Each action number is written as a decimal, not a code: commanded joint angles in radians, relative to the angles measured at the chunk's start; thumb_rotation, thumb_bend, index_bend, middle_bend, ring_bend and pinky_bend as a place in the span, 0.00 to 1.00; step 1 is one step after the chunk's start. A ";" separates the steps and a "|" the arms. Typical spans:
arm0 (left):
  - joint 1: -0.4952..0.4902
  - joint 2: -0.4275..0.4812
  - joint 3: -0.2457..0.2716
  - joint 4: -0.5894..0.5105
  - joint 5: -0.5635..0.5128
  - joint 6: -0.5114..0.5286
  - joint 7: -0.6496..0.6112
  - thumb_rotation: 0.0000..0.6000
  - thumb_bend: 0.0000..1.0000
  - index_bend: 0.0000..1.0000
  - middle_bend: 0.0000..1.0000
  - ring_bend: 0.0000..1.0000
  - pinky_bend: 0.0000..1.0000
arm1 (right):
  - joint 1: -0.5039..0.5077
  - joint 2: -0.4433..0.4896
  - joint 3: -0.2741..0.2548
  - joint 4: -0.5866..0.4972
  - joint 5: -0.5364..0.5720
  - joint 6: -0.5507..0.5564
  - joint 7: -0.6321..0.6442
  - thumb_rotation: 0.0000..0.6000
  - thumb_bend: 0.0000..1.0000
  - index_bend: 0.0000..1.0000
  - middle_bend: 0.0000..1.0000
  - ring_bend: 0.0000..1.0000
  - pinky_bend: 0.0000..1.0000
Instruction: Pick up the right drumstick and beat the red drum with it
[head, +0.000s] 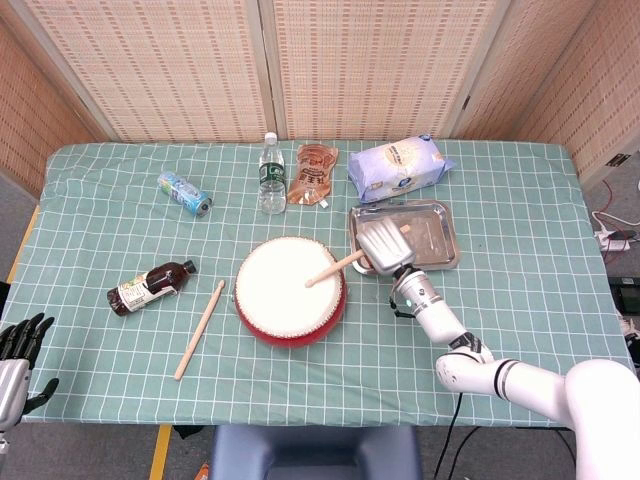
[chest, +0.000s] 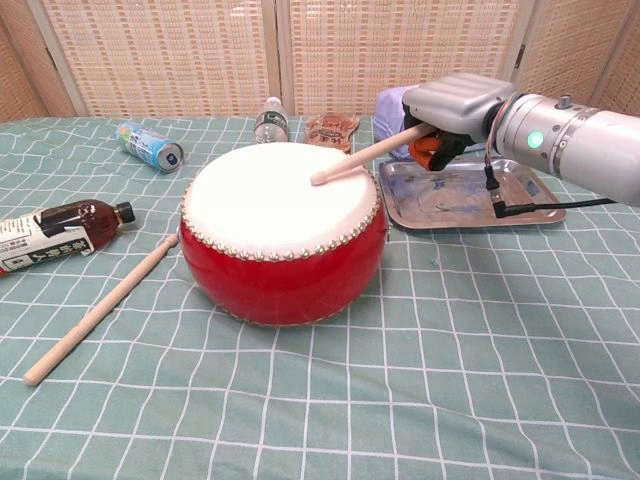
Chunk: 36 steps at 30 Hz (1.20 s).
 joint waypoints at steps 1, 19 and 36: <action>-0.001 0.000 0.000 0.001 0.002 0.002 -0.001 1.00 0.23 0.01 0.00 0.00 0.00 | -0.051 -0.019 0.091 -0.057 -0.030 0.086 0.476 1.00 1.00 1.00 1.00 1.00 1.00; -0.001 -0.002 0.002 0.002 0.003 0.001 0.000 1.00 0.23 0.01 0.00 0.00 0.00 | 0.015 0.007 -0.053 0.005 0.010 -0.027 0.001 1.00 1.00 1.00 1.00 1.00 1.00; -0.001 0.001 0.001 0.000 0.005 0.002 -0.003 1.00 0.23 0.01 0.00 0.00 0.00 | -0.069 0.033 0.109 -0.108 -0.034 0.077 0.488 1.00 1.00 1.00 1.00 1.00 1.00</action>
